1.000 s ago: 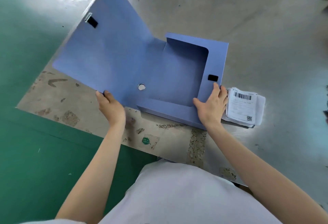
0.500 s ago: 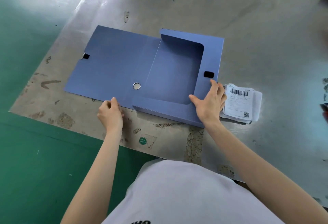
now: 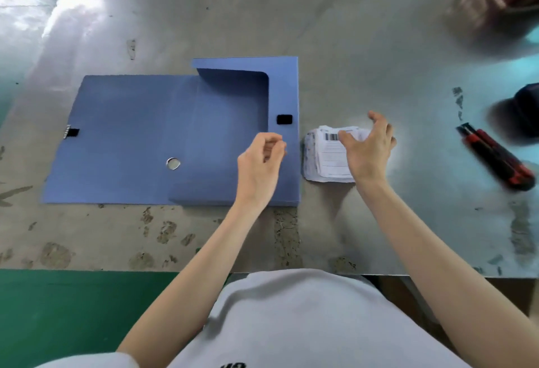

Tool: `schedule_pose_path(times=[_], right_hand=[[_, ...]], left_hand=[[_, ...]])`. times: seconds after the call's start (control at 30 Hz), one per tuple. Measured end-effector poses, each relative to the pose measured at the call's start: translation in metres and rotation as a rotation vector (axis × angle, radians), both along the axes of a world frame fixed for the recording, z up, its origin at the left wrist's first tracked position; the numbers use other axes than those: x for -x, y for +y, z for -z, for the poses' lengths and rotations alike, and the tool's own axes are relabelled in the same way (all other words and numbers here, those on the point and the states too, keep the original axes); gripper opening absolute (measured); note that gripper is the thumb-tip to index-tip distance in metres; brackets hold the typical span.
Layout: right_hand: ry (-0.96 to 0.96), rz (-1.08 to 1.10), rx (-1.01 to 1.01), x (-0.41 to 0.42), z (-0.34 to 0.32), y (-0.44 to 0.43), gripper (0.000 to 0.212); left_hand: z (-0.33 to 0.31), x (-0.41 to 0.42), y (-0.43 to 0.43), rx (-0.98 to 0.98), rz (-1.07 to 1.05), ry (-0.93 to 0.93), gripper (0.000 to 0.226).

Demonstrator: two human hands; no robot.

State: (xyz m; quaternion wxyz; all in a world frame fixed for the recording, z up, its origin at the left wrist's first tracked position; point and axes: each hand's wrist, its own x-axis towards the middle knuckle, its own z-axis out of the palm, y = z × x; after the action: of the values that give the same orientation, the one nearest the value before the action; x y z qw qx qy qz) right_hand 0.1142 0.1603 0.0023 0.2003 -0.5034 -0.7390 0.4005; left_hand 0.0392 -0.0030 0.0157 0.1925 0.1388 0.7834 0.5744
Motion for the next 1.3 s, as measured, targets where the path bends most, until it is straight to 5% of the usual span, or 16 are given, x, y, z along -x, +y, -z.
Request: schedule_pose_path(times=[0.33,0.43,0.73,0.87,1.03,1.3], right_hand=[[0.058,0.078,0.370,-0.046,0.020,0.030,0.065],[0.067,0.061,0.456,-0.046,0.022,0.030,0.064],[0.099,0.056,0.575,-0.036,0.019,0.029,0.059],[0.123,0.077,0.599,-0.037,0.020,0.033,0.056],[0.177,0.062,0.665,-0.047,0.022,0.038,0.052],[0.466,-0.144,0.416,-0.067,0.012,0.048,0.047]], left_hand=[[0.018,-0.041,0.076,0.296,0.438,-0.029,0.059],[0.023,-0.046,0.088,0.334,0.388,-0.106,0.072],[0.027,-0.047,0.091,0.145,0.170,-0.155,0.059],[0.031,-0.046,0.089,0.133,0.153,-0.280,0.076],[0.030,-0.041,0.088,0.056,0.086,-0.395,0.060],[0.022,-0.050,0.088,-0.038,0.195,0.062,0.044]])
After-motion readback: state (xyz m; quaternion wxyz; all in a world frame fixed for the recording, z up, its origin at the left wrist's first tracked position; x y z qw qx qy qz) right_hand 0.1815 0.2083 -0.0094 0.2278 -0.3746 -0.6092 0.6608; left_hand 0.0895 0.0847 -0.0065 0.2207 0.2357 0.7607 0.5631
